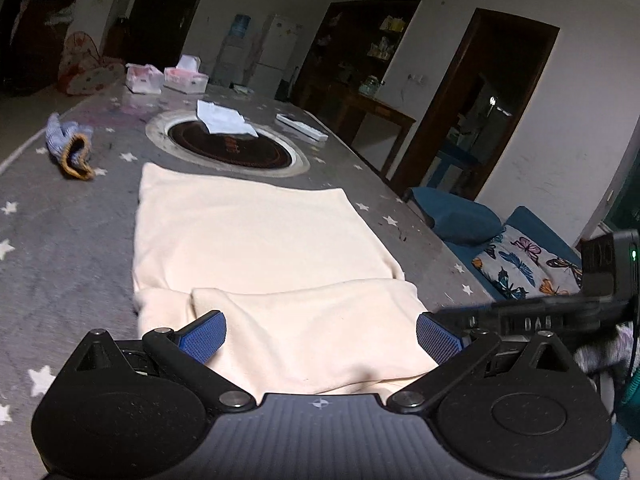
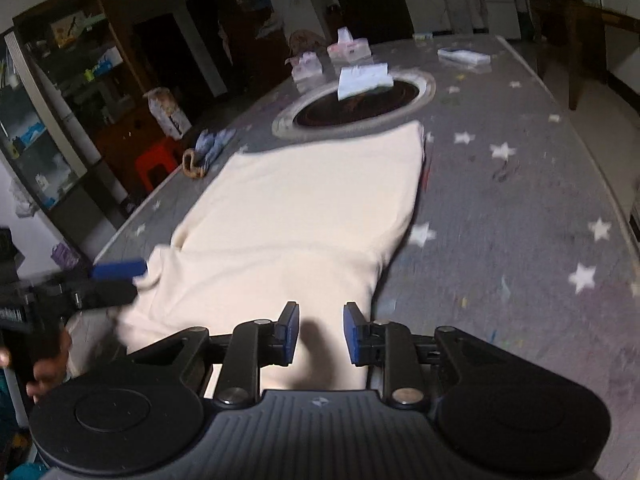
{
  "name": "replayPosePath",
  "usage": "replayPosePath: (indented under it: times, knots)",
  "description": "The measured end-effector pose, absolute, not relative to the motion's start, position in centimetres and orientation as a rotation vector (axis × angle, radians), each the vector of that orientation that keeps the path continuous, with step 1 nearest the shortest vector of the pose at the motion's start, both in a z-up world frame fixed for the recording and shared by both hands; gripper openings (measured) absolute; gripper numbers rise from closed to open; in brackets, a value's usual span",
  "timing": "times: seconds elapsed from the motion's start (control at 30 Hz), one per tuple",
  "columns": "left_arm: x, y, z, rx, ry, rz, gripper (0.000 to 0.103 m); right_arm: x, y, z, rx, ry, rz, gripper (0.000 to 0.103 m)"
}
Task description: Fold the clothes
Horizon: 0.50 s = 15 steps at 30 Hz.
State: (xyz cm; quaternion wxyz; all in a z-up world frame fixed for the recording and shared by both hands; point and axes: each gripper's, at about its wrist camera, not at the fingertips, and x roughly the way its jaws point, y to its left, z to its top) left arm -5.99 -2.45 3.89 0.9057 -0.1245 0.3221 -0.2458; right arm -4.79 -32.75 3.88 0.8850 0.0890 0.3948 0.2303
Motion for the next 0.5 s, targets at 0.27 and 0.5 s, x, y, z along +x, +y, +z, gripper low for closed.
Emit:
replayPosePath:
  times: [0.27,0.5]
  knots:
    - [-5.4,-3.6,3.7,-0.263,0.67,-0.576,0.1,-2.0,-31.3,3.6,0.181,0.791,0.494,0.024]
    - [-4.9,-3.0,2.5,-0.239,0.741,-0.533,0.097,-1.1,-30.7,2.7,0.176,0.802,0.498,0.024]
